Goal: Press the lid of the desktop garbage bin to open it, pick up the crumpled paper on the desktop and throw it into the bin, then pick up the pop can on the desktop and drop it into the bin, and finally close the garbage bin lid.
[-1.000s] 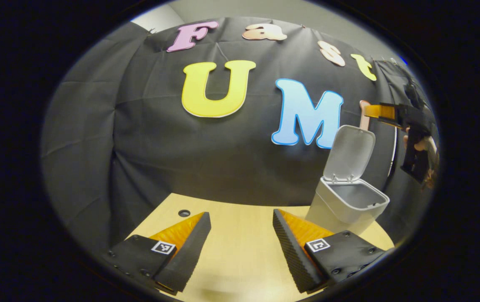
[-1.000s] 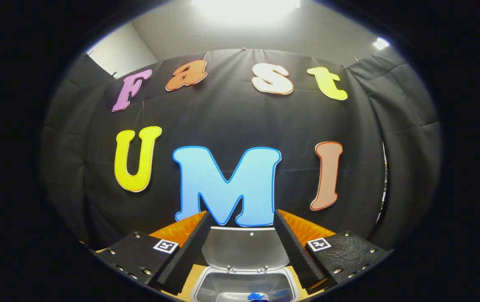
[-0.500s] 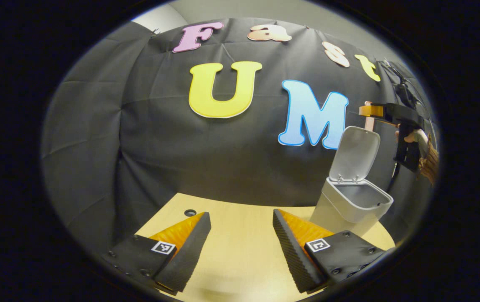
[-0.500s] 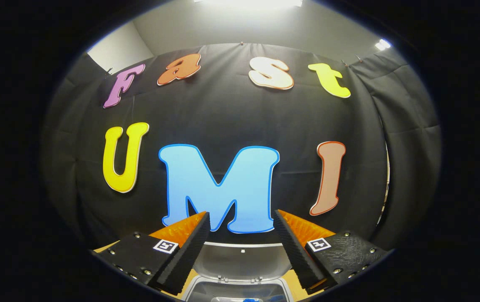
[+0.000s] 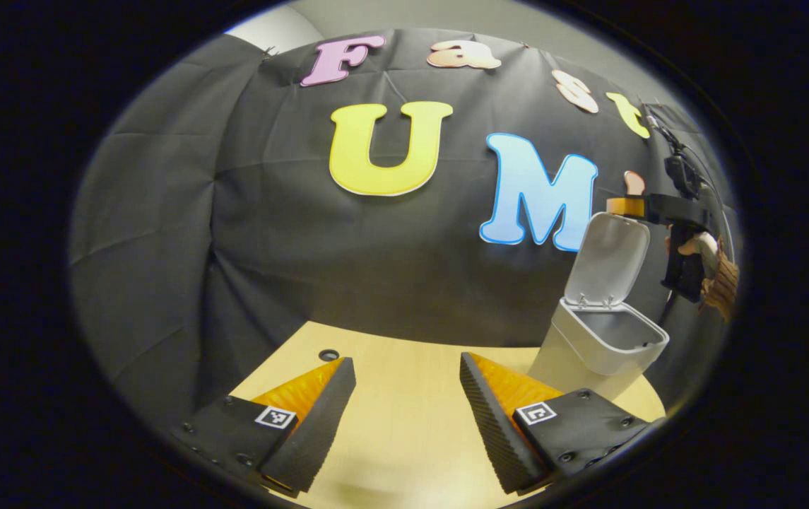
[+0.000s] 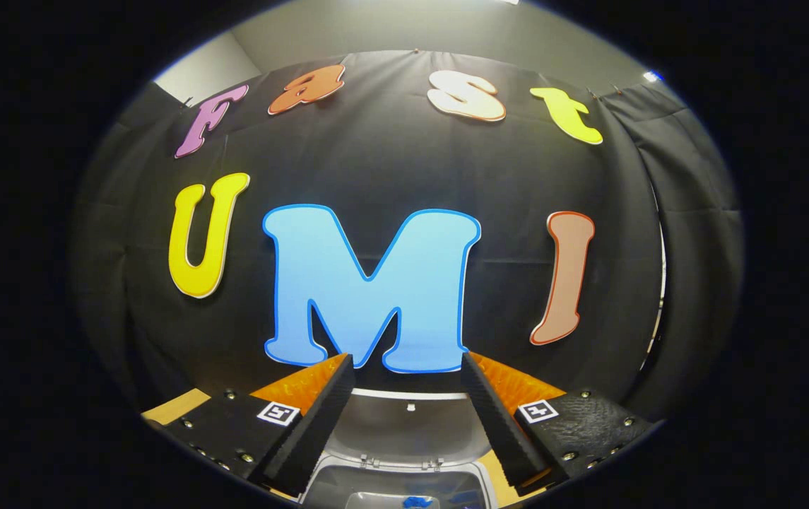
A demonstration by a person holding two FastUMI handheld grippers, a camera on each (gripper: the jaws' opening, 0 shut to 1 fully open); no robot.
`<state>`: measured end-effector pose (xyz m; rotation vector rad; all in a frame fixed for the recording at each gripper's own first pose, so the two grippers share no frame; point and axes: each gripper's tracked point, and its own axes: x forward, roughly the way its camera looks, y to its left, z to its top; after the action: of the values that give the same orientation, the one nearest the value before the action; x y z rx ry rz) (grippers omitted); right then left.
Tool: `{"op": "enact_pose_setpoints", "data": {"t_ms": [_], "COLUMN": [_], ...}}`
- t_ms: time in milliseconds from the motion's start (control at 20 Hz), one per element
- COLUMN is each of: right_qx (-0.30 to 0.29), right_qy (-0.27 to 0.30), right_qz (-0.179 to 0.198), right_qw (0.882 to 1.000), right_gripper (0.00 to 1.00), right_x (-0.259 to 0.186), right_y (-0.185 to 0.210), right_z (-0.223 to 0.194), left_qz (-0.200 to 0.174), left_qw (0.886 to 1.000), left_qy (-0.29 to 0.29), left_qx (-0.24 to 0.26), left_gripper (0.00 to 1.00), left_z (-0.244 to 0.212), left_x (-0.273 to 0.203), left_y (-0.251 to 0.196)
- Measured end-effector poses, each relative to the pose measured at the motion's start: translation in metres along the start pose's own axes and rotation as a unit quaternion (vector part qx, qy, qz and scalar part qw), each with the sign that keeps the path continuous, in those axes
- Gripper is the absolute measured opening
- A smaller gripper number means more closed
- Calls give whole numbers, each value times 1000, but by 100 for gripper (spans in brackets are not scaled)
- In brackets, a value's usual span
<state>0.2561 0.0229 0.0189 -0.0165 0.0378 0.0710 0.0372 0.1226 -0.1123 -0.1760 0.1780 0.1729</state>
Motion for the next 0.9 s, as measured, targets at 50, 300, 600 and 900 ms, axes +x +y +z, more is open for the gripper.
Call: {"op": "enact_pose_setpoints", "data": {"t_ms": [50,300,600,900], "right_qx": [2,8,14,23], "right_qy": [3,13,25,42], "right_qz": [3,16,25,30], "right_qw": [1000,1000,999,998], "right_gripper": [96,97,97,97], "right_x": [-3,-28,-57,-83], "right_y": [1,2,5,8], "right_z": [-2,-9,-23,-43], "left_qz": [-1,-20,-42,-51], "left_qw": [1000,1000,999,998], "left_qy": [-1,-5,-9,-10], "left_qx": [1,14,18,20], "left_gripper": [99,99,97,98], "left_z": [0,2,2,3], "left_x": [1,3,-2,-9], "left_y": [-2,-23,-43,-50]}}
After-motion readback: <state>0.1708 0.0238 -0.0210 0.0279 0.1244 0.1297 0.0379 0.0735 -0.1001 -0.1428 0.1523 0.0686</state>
